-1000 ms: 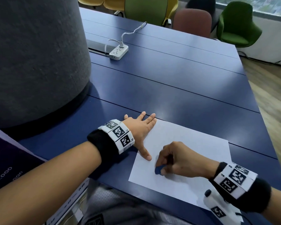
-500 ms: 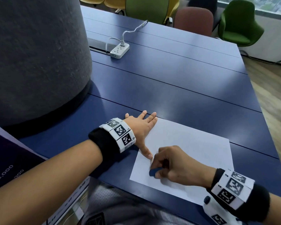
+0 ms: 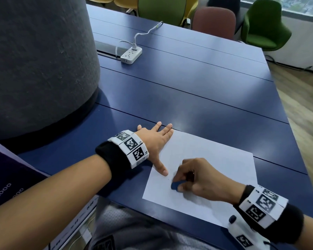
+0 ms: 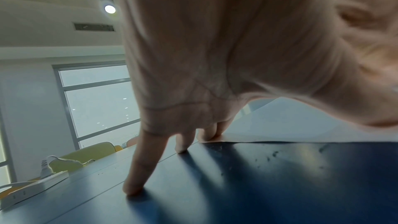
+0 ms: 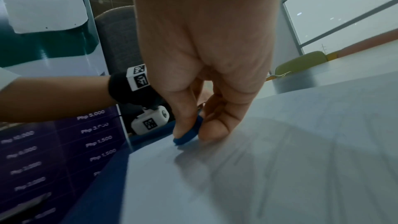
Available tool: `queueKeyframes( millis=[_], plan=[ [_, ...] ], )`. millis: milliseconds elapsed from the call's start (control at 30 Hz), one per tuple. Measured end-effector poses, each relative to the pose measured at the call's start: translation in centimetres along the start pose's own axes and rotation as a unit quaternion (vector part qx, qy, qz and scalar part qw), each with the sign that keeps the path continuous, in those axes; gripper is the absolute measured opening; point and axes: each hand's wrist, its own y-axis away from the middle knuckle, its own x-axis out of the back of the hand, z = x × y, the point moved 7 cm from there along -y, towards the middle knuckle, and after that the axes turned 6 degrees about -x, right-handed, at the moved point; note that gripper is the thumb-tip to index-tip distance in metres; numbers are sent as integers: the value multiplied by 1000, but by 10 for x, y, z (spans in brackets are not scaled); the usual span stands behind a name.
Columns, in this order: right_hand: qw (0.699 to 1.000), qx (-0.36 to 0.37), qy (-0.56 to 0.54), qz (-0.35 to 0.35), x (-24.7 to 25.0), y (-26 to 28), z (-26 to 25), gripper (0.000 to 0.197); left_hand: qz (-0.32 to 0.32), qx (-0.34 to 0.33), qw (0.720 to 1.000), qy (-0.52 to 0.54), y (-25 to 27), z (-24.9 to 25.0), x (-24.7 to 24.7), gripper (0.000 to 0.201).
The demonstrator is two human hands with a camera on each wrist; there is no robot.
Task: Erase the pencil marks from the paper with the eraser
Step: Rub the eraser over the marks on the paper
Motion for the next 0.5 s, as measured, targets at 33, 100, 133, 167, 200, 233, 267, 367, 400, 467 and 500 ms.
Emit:
queueKeyframes(
  millis=[33,100,133,167,200,233,267,367,400,467,500],
  plan=[
    [1000,5,4,-30,-5,4,-3,17,0,0,1000,1,0,0,0,143],
    [1000,-1,18,-24,0,1,-2,18,-1,0,1000,0,-1,0,0,143],
    [1000,-10,18,14,8,-4,3,18,-1,1,1000,-1,-1,0,0,143],
    [998,-21,11,51,15,-6,7,17,-2,1,1000,1,-1,0,0,143],
    [997,-26,0,69,18,-6,9,17,-3,1,1000,3,-1,0,0,143],
    [998,-24,-8,62,17,-4,10,17,-3,1,1000,4,-1,0,0,143],
    [999,-14,-13,32,11,-1,8,18,-3,1,1000,7,0,-1,-1,143],
    [999,-3,5,-48,-2,7,1,19,-4,0,1000,8,-1,-1,-1,144],
    [1000,-10,9,-28,2,3,4,19,-5,0,1000,7,-1,-1,-1,144],
    [999,-27,-4,39,13,-2,11,17,-6,1,1000,6,-2,-1,-1,144],
    [998,-30,-13,52,14,-2,13,17,-6,1,1000,8,-1,0,-1,144]
  ],
)
